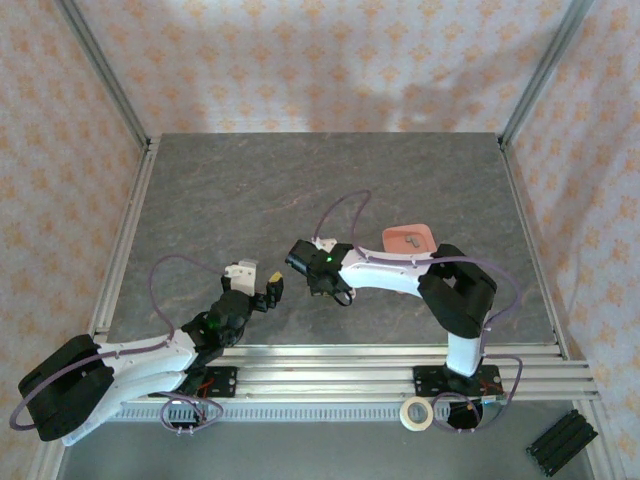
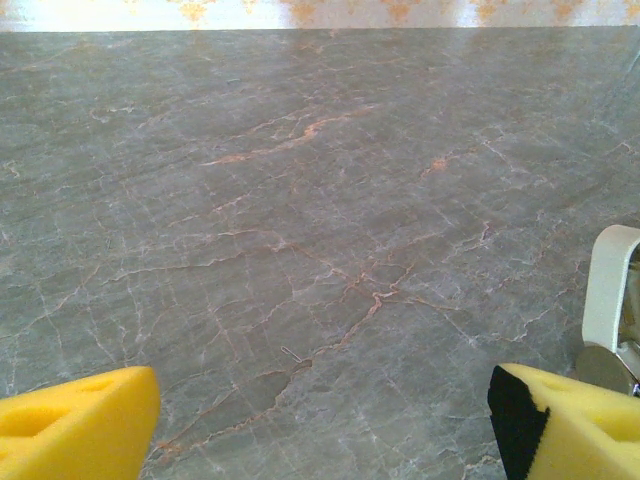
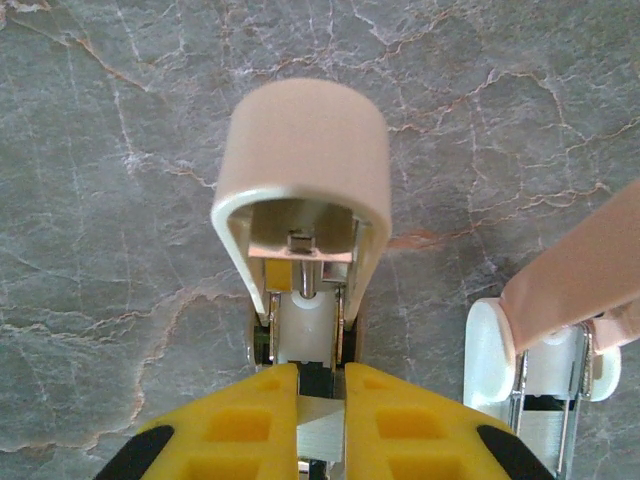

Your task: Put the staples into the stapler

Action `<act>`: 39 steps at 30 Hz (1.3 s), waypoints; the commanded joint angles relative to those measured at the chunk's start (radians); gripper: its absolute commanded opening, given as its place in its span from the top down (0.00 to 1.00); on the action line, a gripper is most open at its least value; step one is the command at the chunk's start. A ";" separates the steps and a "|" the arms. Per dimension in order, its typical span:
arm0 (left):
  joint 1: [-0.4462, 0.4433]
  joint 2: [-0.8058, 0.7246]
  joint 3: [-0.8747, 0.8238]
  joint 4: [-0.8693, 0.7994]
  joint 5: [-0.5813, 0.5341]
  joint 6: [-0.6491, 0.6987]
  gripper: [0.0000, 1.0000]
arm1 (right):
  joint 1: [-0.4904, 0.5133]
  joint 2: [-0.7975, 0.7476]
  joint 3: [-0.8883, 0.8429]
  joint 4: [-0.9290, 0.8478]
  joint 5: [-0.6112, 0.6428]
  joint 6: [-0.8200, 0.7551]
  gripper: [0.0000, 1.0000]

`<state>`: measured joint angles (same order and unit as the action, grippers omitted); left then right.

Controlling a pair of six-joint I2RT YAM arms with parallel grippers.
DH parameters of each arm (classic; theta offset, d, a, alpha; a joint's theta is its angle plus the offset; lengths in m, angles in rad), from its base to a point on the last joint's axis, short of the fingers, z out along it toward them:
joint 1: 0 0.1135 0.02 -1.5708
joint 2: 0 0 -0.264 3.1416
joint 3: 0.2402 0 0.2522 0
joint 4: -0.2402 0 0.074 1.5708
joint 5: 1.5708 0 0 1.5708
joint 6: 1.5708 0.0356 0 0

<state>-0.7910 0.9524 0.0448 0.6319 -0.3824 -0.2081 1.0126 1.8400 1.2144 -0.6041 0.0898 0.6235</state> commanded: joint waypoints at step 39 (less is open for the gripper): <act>0.008 -0.020 0.008 -0.037 -0.018 0.015 0.13 | -0.001 -0.016 0.033 -0.001 0.031 -0.002 0.85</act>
<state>-0.7910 0.9379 0.0448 0.6090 -0.3824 -0.2081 1.0126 1.8336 1.2263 -0.6006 0.0971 0.6228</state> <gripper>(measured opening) 0.871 0.153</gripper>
